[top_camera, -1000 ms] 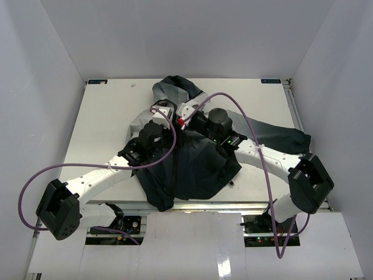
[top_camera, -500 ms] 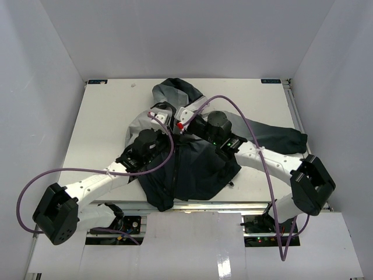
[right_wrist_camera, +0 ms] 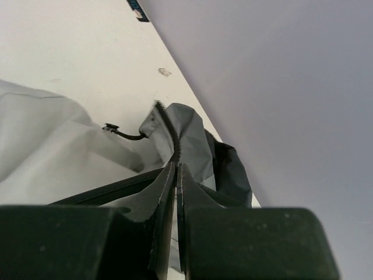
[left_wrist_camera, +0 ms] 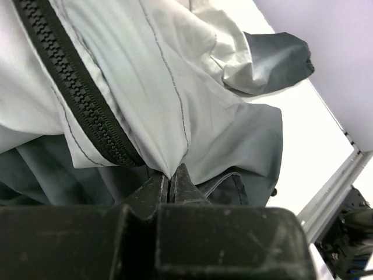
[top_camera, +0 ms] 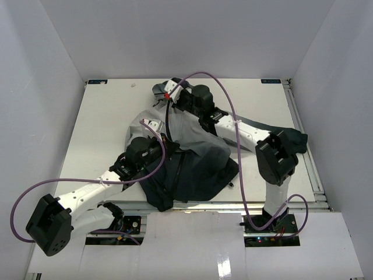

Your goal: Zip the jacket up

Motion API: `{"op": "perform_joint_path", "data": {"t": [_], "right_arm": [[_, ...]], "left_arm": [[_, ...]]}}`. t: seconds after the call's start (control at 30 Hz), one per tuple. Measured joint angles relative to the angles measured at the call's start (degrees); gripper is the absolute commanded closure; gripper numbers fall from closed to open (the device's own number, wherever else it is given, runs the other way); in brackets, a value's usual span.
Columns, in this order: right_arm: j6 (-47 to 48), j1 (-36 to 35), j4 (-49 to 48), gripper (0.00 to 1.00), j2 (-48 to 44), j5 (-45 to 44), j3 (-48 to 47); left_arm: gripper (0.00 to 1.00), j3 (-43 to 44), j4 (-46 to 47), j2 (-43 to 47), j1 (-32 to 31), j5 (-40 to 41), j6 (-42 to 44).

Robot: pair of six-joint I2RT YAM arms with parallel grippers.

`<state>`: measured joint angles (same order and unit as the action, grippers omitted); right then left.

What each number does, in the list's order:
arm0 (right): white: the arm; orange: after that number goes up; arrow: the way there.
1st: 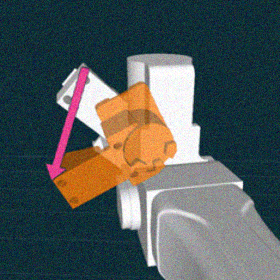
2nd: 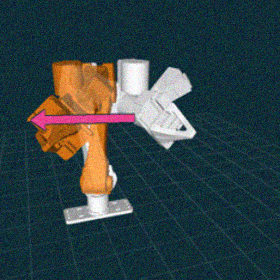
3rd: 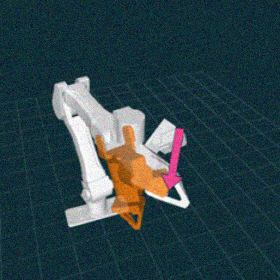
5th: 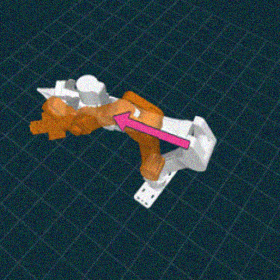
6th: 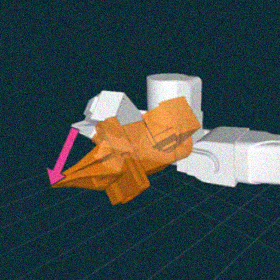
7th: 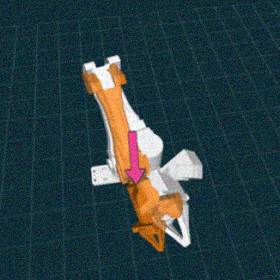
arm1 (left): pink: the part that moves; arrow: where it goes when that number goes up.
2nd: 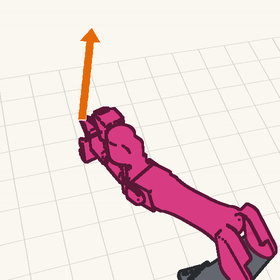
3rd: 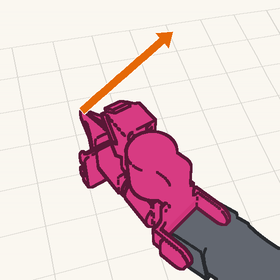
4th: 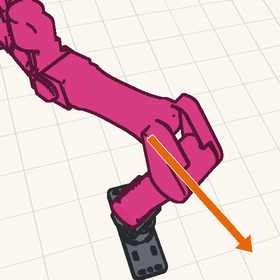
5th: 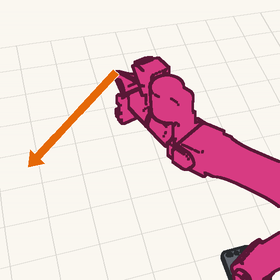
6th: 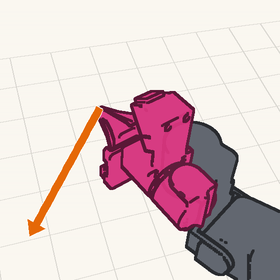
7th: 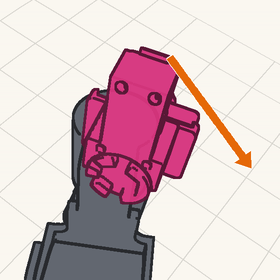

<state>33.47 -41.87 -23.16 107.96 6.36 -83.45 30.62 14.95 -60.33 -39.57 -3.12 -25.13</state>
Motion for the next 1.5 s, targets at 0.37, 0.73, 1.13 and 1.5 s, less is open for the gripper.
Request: {"op": "perform_joint_path", "data": {"t": [0.37,0.73,1.13,1.5], "right_arm": [[1.1,5.4,2.4,0.92,13.5,-1.2,-17.2],[1.8,5.6,3.4,0.92,21.6,0.5,-28.1],[7.4,10.2,-9.0,0.36,29.3,-6.9,-36.5],[3.2,14.2,-12.4,0.24,18.1,-10.6,-18.2]], "left_arm": [[1.0,-3.3,0.9,0.4,0.0,-0.1,-1.7],[0.98,-4.0,7.3,-1.3,0.5,3.9,-3.3],[0.32,10.1,8.3,-25.3,0.4,1.3,-2.3],[0.18,8.3,4.5,-16.2,12.4,-1.8,-4.0]]}}
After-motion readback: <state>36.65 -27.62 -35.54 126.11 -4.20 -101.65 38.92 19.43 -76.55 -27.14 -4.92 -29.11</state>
